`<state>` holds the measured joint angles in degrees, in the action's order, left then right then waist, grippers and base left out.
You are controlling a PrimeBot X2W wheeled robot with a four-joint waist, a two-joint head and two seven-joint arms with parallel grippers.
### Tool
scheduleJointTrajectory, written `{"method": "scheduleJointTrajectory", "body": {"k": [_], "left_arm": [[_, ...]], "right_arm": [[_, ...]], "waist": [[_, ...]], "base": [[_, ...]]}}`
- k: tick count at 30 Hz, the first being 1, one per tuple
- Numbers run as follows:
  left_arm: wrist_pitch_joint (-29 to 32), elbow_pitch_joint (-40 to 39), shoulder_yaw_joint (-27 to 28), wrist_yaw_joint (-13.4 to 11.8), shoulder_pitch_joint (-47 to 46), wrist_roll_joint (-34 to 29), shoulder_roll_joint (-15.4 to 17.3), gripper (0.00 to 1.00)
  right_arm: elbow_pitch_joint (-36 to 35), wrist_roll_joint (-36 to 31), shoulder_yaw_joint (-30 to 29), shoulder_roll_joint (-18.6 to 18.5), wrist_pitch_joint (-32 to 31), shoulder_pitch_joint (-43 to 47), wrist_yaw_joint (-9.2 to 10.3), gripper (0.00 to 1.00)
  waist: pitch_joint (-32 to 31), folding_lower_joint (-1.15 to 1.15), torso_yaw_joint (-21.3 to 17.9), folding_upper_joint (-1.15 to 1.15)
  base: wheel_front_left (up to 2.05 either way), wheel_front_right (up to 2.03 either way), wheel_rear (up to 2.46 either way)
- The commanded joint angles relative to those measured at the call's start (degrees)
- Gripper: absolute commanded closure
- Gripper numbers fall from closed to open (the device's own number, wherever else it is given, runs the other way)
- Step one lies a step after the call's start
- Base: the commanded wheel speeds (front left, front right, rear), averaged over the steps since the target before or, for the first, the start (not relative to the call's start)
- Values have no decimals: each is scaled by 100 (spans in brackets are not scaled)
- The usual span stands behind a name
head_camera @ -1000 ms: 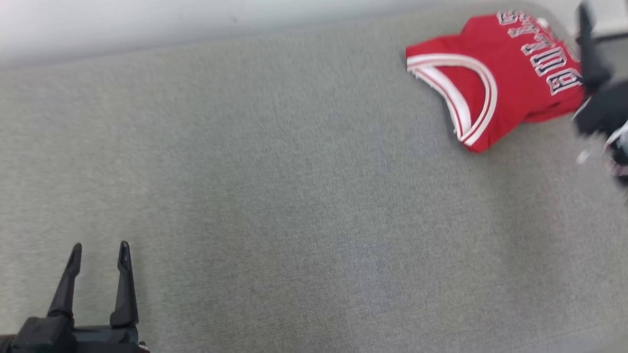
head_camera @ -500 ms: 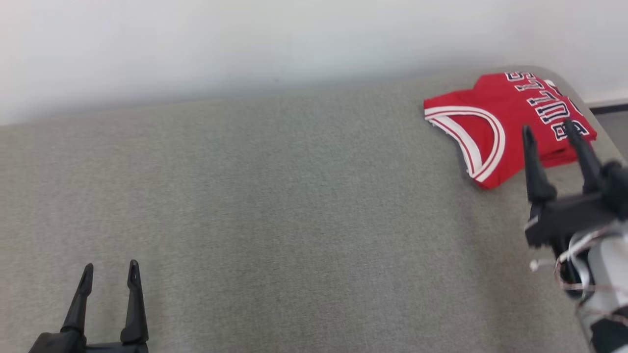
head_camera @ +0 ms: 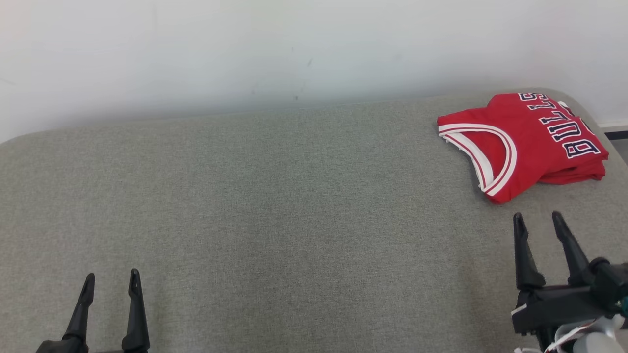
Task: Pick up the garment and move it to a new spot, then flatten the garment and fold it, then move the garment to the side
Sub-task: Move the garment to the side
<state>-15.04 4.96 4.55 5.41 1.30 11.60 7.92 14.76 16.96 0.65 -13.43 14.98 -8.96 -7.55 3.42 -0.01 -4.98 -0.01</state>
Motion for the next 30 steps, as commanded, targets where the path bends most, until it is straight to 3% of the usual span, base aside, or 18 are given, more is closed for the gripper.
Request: {"method": "scheduleJointTrajectory", "body": {"k": [1, 15, 30], "left_arm": [[-16, 14, 38, 8, 88, -73, -39, 0], [-17, 122, 244, 54, 187, -165, -112, 0], [-17, 175, 127, 165, 244, -206, -37, 0]], "right_arm": [[-101, -10, -23, 94, 16, 177, 18, 0], [-333, -164, -66, 522, 20, 739, 18, 0], [-367, -191, 228, 530, 23, 815, 18, 0]], "waist": [[-20, 1, -13, 1], [-165, 1, 10, 1], [-245, 1, 45, 1]], "base": [[0, 0, 0], [0, 0, 0], [0, 0, 0]]}}
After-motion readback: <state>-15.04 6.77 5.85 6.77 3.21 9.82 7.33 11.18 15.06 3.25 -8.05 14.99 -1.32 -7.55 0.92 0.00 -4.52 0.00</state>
